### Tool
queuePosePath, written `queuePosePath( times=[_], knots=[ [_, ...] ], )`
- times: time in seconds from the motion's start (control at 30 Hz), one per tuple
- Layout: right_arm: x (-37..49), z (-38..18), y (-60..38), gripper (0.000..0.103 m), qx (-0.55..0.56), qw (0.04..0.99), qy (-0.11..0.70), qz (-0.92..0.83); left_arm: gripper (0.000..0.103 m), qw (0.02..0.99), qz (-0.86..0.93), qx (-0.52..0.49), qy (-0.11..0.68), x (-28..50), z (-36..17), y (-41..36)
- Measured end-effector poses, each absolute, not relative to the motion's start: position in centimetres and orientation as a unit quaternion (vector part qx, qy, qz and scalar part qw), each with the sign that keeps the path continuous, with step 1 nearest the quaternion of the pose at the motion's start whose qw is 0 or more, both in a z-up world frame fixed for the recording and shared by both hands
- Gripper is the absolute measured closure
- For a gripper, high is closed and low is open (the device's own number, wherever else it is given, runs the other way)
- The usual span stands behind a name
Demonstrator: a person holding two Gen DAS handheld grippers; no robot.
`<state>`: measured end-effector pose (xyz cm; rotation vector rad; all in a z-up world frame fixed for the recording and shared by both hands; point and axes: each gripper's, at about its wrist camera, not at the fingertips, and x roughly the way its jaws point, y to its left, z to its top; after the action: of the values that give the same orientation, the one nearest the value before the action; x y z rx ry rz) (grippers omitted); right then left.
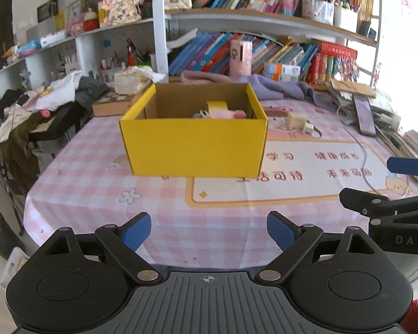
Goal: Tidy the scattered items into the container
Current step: 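Move both tools toward the cream block and white plug charger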
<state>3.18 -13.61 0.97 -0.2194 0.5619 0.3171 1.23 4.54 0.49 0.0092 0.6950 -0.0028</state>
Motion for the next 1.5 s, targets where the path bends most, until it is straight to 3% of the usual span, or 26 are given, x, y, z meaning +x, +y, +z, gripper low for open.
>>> queuePosePath(
  times=[0.5, 0.6, 1.5],
  knots=[
    [3.6, 0.1, -15.7, 0.007, -0.104, 0.938, 0.309, 0.115, 0.010, 0.925, -0.032, 0.011, 0.378, 3.0, -0.7, 2.4],
    [3.7, -0.1, -16.0, 0.006, -0.103, 0.937, 0.316, 0.109, 0.005, 0.923, -0.037, 0.014, 0.382, 3.2, -0.8, 2.1],
    [5.1, -0.7, -21.7, 0.004, -0.073, 0.936, 0.342, 0.036, 0.004, 0.910, -0.127, 0.058, 0.391, 7.4, -1.4, -4.7]
  ],
)
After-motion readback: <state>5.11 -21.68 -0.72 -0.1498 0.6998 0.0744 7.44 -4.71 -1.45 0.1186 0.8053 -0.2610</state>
